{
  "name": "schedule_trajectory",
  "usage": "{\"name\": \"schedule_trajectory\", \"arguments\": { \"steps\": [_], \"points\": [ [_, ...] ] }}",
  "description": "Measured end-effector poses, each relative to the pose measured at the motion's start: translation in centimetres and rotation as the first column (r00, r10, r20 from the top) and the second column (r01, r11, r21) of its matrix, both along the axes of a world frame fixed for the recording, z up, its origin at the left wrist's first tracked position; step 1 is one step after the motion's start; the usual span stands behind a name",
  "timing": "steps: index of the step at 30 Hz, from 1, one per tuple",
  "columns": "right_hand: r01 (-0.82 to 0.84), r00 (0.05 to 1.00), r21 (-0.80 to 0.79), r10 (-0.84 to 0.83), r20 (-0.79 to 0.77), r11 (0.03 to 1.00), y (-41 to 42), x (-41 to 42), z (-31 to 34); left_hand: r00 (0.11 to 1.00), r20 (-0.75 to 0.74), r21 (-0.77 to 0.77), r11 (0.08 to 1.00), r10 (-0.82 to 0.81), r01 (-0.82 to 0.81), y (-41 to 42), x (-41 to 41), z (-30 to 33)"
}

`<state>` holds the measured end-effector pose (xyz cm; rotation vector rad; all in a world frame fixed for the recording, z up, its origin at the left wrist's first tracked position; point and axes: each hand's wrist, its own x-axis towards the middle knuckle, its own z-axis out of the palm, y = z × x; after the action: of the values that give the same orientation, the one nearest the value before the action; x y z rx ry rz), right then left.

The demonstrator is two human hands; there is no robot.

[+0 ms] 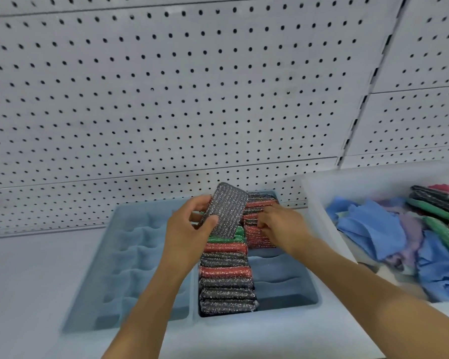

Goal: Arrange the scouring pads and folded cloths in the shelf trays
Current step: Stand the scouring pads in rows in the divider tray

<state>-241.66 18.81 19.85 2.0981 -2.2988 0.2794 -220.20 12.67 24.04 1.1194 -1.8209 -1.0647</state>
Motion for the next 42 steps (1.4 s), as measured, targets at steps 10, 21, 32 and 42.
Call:
{"name": "schedule_trajectory", "arguments": {
  "steps": [10,21,32,42],
  "points": [
    [0.348,0.735,-0.189,-0.142,0.664,0.918,2.8,-3.3,3.5,0.907,0.29,0.01,0.948,-0.306,0.317,1.6,-4.0,0.1],
    [0.52,0.611,-0.266,-0.136,0.78,0.812,8.5,-6.4,4.3,0.655,0.747,-0.345,0.778,-0.112,0.526,1.5,-9.0,-2.2],
    [0.517,0.647,-0.183,-0.241,0.724,0.836,11.5,-9.5,2.6,0.644,0.755,-0.306,0.806,-0.119,0.508,2.0,-10.8,-2.2],
    [0.804,0.586,-0.093,-0.757,0.289,0.587,22.1,-23.7,3.8,0.716,0.367,-0.215,0.695,-0.594,0.686,8.6,-24.9,-1.1]
  ]
}}
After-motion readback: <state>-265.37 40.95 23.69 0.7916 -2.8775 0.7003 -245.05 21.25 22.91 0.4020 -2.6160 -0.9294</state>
